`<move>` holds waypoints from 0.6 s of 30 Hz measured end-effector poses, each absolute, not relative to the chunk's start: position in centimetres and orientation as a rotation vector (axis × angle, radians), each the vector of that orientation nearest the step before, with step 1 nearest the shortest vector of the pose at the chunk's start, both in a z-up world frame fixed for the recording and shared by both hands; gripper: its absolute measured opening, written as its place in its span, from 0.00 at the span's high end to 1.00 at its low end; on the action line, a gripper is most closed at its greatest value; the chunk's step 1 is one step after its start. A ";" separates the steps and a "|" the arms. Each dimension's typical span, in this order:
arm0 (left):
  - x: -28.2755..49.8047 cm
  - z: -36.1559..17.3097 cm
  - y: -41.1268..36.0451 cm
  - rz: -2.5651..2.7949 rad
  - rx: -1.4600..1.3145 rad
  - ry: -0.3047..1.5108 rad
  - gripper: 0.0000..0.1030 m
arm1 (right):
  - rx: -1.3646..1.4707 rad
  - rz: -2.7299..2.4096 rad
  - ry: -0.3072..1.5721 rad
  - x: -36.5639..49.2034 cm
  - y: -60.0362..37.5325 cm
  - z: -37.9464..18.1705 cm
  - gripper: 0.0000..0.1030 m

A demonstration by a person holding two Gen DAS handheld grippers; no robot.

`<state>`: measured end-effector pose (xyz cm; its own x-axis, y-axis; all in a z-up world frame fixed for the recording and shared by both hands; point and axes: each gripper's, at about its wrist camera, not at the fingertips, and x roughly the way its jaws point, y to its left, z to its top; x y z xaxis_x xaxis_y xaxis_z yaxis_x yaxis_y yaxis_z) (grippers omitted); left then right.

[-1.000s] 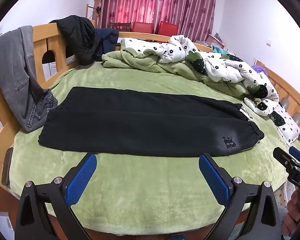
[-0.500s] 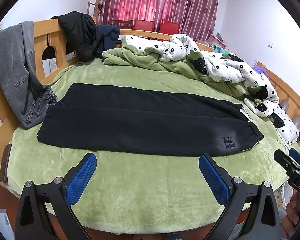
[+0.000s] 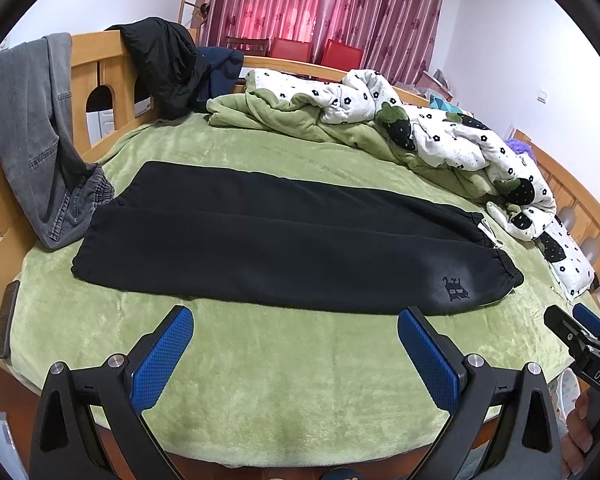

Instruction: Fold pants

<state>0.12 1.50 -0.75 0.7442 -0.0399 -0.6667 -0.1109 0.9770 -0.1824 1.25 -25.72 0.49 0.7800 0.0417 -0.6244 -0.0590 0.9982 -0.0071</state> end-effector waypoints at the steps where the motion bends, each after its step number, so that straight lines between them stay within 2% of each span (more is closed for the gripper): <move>1: 0.1 -0.8 1.5 0.039 -0.219 0.732 0.00 | -0.027 0.055 0.675 1.2 -25.7 0.5 0.01; 18: 0.1 -0.9 1.6 0.035 -0.224 0.735 0.00 | -0.028 0.056 0.674 1.3 -25.5 0.4 0.01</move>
<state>0.14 1.55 -0.85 0.7425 -0.0472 -0.6681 -0.1096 0.9755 -0.1907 1.27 -25.54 0.42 0.7799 0.0425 -0.6245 -0.0609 0.9981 -0.0082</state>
